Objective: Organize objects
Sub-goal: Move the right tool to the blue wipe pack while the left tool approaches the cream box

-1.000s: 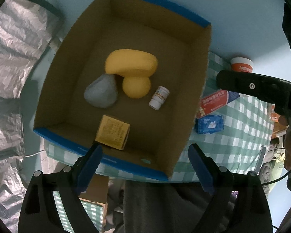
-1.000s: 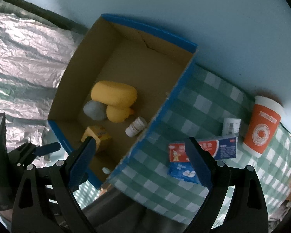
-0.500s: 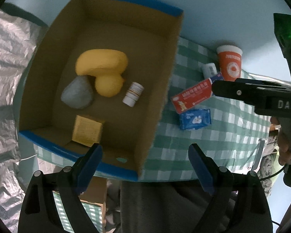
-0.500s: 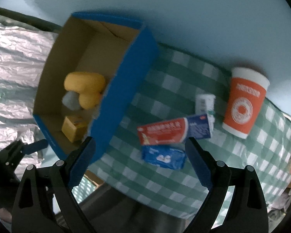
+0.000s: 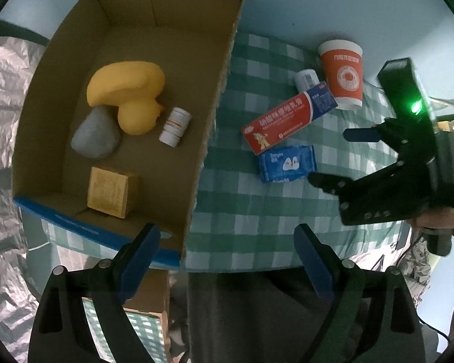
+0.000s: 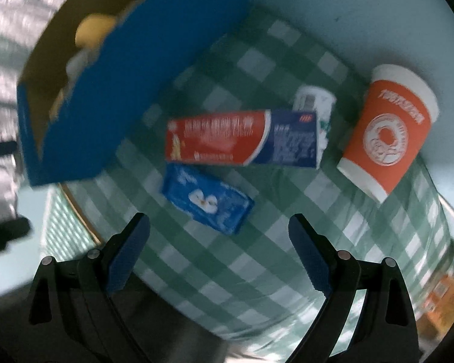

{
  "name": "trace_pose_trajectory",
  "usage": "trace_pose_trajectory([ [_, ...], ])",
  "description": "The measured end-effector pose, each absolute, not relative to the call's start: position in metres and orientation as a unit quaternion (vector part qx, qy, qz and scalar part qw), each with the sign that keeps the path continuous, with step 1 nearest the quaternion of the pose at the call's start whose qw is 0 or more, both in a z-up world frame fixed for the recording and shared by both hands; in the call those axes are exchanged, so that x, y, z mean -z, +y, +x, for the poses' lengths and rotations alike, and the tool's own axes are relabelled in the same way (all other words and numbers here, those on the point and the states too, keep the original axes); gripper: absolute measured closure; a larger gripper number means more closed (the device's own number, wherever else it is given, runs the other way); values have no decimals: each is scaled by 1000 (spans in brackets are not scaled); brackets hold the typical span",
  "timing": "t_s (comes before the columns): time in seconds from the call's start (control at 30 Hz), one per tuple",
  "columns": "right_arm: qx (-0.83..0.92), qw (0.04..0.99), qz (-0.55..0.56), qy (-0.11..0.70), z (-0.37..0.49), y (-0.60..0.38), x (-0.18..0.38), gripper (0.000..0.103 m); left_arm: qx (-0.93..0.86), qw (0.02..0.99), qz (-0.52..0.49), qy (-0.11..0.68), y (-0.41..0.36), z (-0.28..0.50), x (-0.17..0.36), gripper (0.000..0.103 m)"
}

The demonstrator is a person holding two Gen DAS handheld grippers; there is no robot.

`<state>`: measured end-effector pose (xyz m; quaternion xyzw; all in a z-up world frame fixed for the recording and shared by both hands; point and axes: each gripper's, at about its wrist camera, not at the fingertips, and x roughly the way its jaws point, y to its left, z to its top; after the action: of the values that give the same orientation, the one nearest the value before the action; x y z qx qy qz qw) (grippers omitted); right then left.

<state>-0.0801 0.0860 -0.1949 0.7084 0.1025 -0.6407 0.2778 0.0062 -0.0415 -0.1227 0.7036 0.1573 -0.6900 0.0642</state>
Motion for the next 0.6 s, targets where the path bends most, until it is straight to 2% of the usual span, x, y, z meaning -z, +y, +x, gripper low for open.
trace_pose_trajectory([
  [0.6, 669, 345, 629, 195, -50, 56, 230, 13, 685, 69, 708, 160, -20, 5, 139, 12],
])
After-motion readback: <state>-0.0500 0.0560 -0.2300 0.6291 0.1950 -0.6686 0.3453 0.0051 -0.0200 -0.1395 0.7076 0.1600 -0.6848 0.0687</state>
